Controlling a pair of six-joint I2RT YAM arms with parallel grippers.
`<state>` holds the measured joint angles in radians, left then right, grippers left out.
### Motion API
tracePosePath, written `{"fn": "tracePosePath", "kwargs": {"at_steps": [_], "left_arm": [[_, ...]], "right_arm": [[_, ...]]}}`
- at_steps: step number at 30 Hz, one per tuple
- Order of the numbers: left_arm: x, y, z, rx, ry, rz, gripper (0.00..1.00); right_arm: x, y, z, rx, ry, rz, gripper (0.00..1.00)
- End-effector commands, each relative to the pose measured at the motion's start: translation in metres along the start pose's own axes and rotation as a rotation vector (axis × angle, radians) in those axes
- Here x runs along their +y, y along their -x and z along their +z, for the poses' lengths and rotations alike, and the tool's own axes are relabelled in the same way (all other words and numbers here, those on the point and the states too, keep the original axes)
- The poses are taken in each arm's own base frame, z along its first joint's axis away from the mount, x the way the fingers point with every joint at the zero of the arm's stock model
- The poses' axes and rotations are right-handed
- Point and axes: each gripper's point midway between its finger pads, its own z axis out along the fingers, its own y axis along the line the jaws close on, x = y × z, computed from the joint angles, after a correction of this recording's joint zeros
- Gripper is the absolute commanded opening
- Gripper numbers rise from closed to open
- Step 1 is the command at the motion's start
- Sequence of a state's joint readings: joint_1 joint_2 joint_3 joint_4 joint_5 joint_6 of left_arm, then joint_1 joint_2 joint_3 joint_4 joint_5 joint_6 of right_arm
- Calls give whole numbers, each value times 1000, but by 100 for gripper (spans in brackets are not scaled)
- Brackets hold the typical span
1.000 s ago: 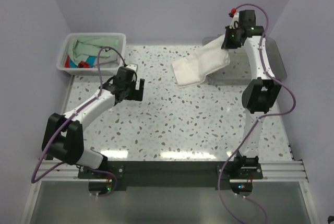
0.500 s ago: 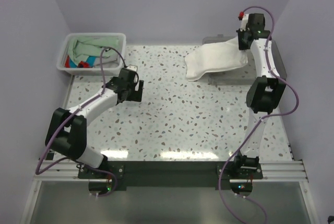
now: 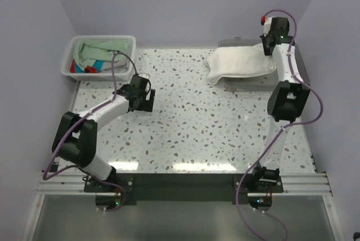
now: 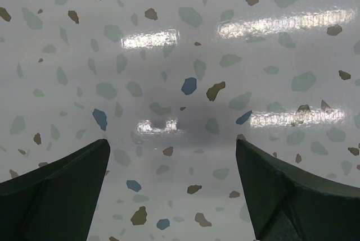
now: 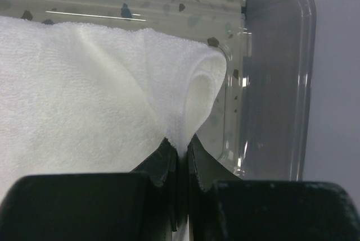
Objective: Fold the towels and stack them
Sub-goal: Neatly place the folded towel into the bin
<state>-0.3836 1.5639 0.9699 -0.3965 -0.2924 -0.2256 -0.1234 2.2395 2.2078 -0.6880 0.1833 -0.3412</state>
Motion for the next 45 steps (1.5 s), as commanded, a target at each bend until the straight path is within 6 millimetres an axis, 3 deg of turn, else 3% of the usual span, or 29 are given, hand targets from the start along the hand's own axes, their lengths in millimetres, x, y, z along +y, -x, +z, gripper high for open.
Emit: {"fn": "tracePosePath", "kwargs": {"at_steps": [1,45], "left_arm": [[2,10,4,-38,12,-3,100],[-6,8,11,-6,-11,-2,100]], "right_arm": [[-33,9,3,-37,-110,-27,0],[-55,-35,58,68,-322,-236,0]]}}
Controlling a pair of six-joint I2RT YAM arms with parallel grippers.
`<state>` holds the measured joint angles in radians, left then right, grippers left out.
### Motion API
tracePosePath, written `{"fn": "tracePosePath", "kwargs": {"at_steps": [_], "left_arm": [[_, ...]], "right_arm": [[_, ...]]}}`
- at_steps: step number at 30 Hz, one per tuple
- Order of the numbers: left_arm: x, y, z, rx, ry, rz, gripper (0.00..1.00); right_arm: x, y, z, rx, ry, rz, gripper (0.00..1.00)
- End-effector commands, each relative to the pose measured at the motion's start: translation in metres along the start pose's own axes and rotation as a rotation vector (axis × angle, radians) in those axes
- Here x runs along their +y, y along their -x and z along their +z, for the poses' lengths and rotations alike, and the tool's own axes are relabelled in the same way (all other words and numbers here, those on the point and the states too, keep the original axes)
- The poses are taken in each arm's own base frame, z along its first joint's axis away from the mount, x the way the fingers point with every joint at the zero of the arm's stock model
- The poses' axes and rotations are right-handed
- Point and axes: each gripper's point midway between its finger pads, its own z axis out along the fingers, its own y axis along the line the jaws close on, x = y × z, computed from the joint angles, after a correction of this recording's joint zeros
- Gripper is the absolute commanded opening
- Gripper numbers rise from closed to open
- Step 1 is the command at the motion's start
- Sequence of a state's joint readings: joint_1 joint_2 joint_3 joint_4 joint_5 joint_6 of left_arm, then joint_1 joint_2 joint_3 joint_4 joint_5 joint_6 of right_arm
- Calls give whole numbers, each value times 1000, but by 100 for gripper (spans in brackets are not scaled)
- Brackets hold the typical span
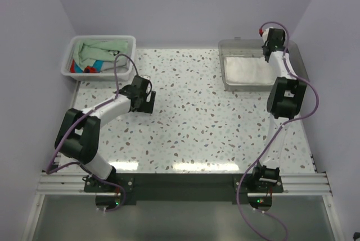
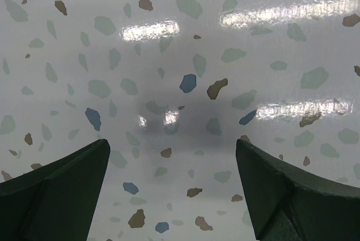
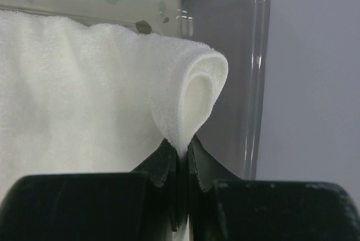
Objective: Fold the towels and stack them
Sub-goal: Neatly place the folded towel into the bin
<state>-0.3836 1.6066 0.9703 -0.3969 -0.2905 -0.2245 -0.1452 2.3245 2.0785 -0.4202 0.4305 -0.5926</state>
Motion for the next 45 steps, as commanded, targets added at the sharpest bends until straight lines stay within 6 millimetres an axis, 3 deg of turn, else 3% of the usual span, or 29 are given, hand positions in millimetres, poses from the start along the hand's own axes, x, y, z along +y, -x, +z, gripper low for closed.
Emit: {"fn": "tracePosePath", "kwargs": {"at_steps": [1,4,7,8,9,11,14,16,17,19,20,26,27,32,34,45], "left_arm": [[-4,17,1,-42,-17,-14,100],[-4,18,1,-45,-18,-16,100],[-5,17,1,-42,-22,-14,100],[-5,17,1,-41,-23,-15,100],[-5,17,1,-41,-23,-15,100],[-6,17,1,-40,-26,-13,100],[-6,17,1,-40,-28,-15,100],[-6,18,0,-45,-31,-18,100],[-7,19,0,-46,-34,-17,100],[-7,20,-1,-51,-36,-18,100],[-7,20,-2,-49,-37,-19,100],[-9,22,-5,-60,-52,-24,100],[-9,23,-6,-64,-53,-27,100],[-10,25,-9,-73,-62,-28,100],[-9,25,-10,-73,-61,-31,100],[-8,30,-16,-95,-63,-34,100]], "right_arm": [[-12,-2,9,1,-78,-13,0],[-13,-5,16,11,-109,-30,15],[-18,-11,23,41,-175,-43,44],[-22,-12,23,50,-202,-35,57],[-25,-13,25,55,-235,-18,64],[-44,-19,18,109,-357,32,77],[-59,-20,6,132,-443,125,84],[-62,-18,-5,125,-415,169,86],[-50,-12,-3,89,-350,217,86],[-41,-2,-17,47,-250,253,85],[-17,5,-15,2,-127,288,80],[52,27,-30,-57,226,471,53],[72,28,-29,-49,316,490,50],[118,42,-33,-40,466,575,49],[140,37,-28,-3,495,555,50],[197,19,-31,78,574,348,53]]}}
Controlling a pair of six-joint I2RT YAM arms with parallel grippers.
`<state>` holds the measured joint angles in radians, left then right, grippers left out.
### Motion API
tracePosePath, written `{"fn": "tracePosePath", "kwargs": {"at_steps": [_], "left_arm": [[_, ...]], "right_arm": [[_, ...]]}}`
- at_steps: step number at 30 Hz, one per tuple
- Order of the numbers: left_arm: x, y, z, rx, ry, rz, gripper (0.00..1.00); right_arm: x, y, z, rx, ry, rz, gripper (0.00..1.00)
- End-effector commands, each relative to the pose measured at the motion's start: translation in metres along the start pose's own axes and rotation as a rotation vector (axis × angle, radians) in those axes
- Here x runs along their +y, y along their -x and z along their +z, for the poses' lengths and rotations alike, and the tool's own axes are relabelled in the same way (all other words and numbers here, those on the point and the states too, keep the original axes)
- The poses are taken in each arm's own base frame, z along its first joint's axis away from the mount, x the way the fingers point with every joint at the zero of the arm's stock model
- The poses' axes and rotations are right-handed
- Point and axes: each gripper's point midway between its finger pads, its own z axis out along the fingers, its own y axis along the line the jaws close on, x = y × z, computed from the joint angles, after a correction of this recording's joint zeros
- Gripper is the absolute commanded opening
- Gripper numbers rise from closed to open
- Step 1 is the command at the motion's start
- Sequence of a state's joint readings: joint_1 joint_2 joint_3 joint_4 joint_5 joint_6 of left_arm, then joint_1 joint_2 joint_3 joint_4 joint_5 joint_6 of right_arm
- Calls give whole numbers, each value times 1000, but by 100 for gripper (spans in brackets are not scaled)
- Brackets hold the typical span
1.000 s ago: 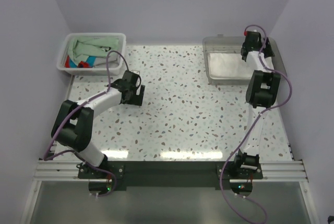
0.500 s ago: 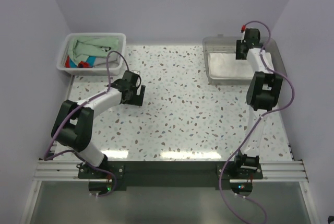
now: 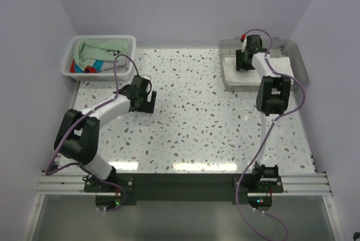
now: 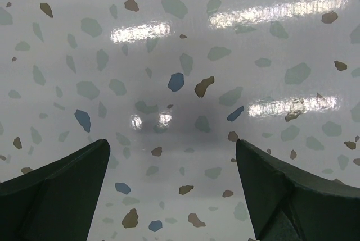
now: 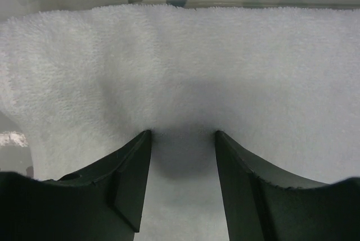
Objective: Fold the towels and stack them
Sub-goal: Neatly place the folded towel into the bin
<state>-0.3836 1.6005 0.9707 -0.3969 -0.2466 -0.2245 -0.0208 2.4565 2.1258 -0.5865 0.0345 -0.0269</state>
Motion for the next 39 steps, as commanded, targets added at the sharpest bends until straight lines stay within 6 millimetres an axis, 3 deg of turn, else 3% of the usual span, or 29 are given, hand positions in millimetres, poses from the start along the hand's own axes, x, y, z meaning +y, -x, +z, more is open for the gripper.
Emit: {"fn": "tracePosePath", "kwargs": {"at_steps": [1,7,12,15,18,22,24,29,39], "left_arm": [[-1,30,-14,-99,-19,-31,100],[1,35,-20,-120,-12,-36,100],[-1,45,-30,-163,-36,-53,100],[-1,56,-38,-198,-48,-65,100],[1,60,-44,-226,-45,-74,100],[5,53,-44,-217,-28,-70,100],[7,51,-43,-213,-19,-71,100],[6,53,-42,-215,-18,-69,100],[7,49,-38,-200,-10,-63,100]], "right_arm": [[27,-4,-7,33,57,-85,54],[36,9,-21,-9,62,-96,56],[16,54,-70,-142,-30,-75,61],[5,66,-88,-179,-76,-52,65],[-1,62,-86,-180,-74,-27,64],[-2,32,-69,-112,-63,9,58],[-21,22,-62,-89,-56,73,52],[-29,-5,-41,-32,-59,97,47],[-64,-27,-27,9,-108,180,46]]}}
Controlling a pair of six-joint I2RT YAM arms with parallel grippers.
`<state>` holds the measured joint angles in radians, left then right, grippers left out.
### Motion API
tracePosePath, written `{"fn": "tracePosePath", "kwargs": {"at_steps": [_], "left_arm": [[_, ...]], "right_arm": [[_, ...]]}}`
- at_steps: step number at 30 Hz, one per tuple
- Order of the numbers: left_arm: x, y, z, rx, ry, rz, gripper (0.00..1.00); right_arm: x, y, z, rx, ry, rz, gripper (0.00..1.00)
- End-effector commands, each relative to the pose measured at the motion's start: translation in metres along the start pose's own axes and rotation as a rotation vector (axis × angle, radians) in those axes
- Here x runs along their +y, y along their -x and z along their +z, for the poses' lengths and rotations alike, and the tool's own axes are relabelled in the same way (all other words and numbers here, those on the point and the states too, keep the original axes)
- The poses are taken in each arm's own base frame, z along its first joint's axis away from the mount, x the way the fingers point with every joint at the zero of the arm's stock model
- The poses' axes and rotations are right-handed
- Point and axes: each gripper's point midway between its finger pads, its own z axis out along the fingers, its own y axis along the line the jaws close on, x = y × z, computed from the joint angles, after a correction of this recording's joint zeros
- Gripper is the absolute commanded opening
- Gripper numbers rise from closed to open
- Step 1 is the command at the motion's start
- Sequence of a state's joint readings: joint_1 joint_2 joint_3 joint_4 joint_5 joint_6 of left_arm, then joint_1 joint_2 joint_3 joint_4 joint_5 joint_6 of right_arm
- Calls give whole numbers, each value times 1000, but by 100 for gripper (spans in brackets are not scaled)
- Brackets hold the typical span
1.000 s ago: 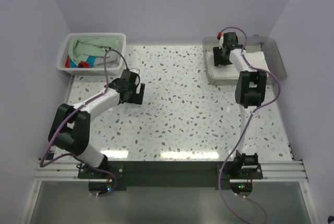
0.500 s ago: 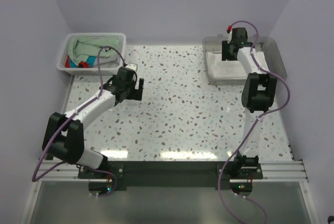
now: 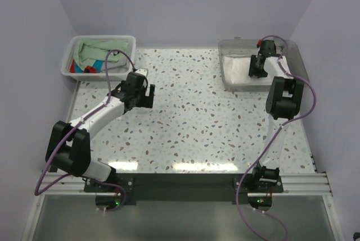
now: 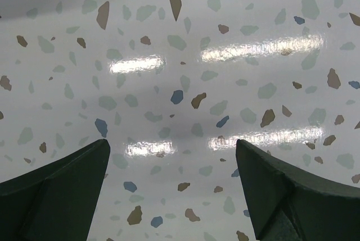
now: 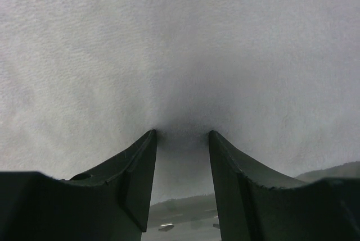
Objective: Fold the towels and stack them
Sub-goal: Neatly place the folded towel into the bin
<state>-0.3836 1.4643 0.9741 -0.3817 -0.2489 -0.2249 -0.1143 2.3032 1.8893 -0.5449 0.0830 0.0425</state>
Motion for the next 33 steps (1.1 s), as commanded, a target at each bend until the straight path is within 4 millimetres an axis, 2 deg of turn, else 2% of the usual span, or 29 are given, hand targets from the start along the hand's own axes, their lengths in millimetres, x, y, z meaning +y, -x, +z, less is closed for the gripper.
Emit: {"fn": "tracePosePath", "kwargs": {"at_steps": [1,9,13,16,17,18,19,20,21,22,23,24,25,26,27,28,29,30,31,32,33], "left_arm": [[3,15,-1,-52,16,-23,100],[4,15,-1,-52,21,-23,100],[3,16,-2,-58,14,-26,100],[1,22,-4,-73,6,-52,100],[0,31,-6,-86,4,-66,100],[-1,37,-8,-92,3,-79,100],[-1,53,-14,-113,5,-104,100],[5,60,-12,-119,26,-120,100],[10,70,-13,-133,46,-137,100],[19,92,-20,-170,77,-166,100],[34,99,-12,-163,114,-196,100],[44,109,-11,-171,137,-222,100],[54,134,-17,-219,152,-264,100],[72,139,-5,-208,183,-299,100],[81,147,-2,-214,195,-320,100],[100,169,-7,-257,222,-368,100],[109,170,8,-241,244,-376,99],[118,176,13,-247,258,-391,99],[138,194,11,-284,273,-428,98],[146,190,29,-257,288,-436,98],[154,193,36,-258,298,-452,97]], "right_arm": [[-7,10,-1,-37,-1,32,46],[-11,11,-10,-36,-17,33,47],[-13,23,-24,-72,-25,61,48],[-9,38,-44,-106,6,75,52],[-7,50,-61,-146,23,83,53],[-3,53,-69,-160,43,95,57],[2,58,-79,-178,77,102,60],[3,64,-91,-203,86,112,64],[9,69,-111,-230,123,124,71],[17,73,-124,-247,164,124,75],[20,74,-135,-262,180,130,79],[27,75,-156,-289,210,132,85],[35,75,-167,-300,244,130,89],[40,72,-175,-302,261,124,94],[49,69,-193,-323,278,108,96],[53,66,-200,-324,280,104,98],[64,60,-208,-322,303,93,99],[71,56,-215,-325,320,92,99],[77,47,-225,-330,336,86,99],[80,45,-230,-344,348,85,99],[103,25,-228,-313,385,58,99]]}}
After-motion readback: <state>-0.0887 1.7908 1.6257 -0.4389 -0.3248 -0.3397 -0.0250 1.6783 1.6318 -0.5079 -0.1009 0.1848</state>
